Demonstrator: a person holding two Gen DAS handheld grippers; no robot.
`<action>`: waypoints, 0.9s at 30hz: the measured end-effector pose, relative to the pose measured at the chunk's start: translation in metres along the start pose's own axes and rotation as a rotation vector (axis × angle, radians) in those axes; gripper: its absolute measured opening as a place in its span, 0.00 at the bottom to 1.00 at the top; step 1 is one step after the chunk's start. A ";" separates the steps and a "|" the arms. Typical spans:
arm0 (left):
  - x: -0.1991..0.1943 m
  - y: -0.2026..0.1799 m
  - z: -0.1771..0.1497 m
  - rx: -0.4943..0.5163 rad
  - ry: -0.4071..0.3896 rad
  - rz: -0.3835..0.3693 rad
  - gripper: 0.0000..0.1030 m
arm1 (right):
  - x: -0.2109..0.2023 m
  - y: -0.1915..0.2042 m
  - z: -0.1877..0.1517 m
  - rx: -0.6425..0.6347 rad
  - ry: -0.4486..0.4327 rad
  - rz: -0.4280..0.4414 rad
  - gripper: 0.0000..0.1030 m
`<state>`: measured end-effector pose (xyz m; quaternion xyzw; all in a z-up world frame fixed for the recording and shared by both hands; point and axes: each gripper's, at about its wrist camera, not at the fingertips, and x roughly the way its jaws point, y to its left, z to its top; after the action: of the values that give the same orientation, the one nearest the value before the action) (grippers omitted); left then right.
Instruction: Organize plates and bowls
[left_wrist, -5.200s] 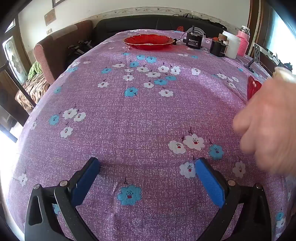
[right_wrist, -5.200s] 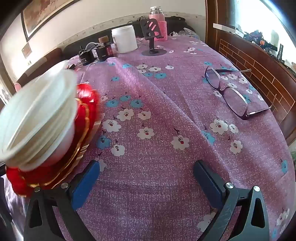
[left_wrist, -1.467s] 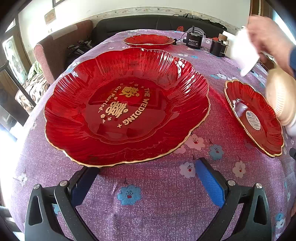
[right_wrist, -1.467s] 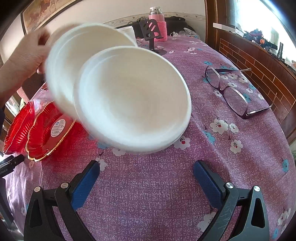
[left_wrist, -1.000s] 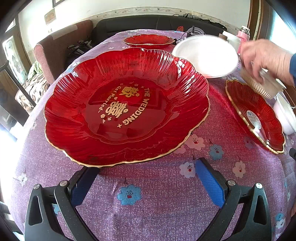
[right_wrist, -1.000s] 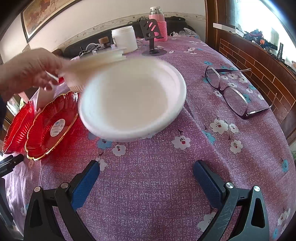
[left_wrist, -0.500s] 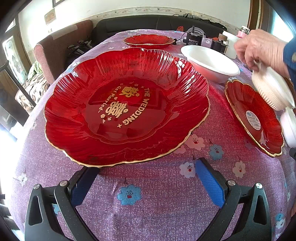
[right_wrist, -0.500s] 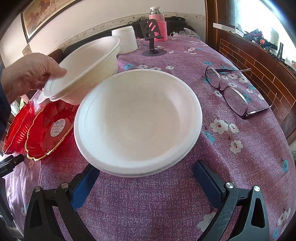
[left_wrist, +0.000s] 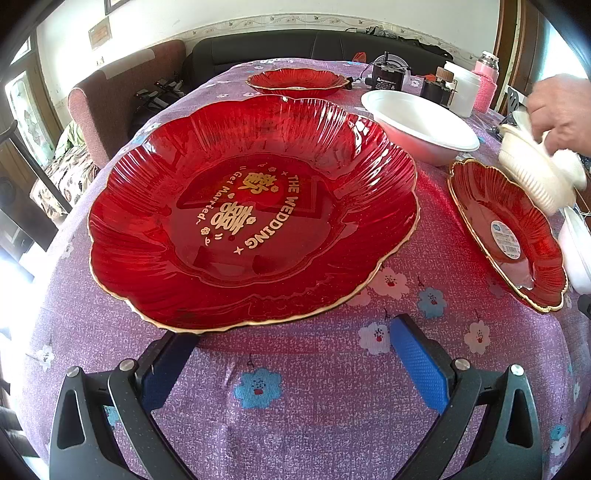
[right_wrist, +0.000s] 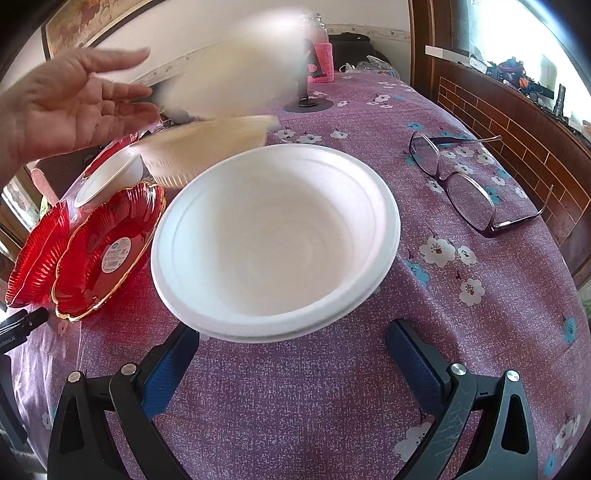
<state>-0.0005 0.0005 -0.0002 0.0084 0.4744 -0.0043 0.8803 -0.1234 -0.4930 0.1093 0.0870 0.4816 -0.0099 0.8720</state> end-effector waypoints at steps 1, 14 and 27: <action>0.000 0.000 0.000 0.000 0.000 0.000 1.00 | 0.000 0.000 0.000 0.001 -0.001 0.002 0.99; 0.000 0.000 0.000 0.000 0.000 0.000 1.00 | -0.001 -0.002 0.000 0.012 -0.007 0.019 0.99; 0.000 0.000 0.000 0.000 0.000 0.000 1.00 | 0.000 -0.001 0.001 0.008 -0.004 0.013 0.99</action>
<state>-0.0006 0.0005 -0.0002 0.0083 0.4744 -0.0043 0.8803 -0.1231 -0.4946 0.1097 0.0934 0.4791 -0.0062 0.8728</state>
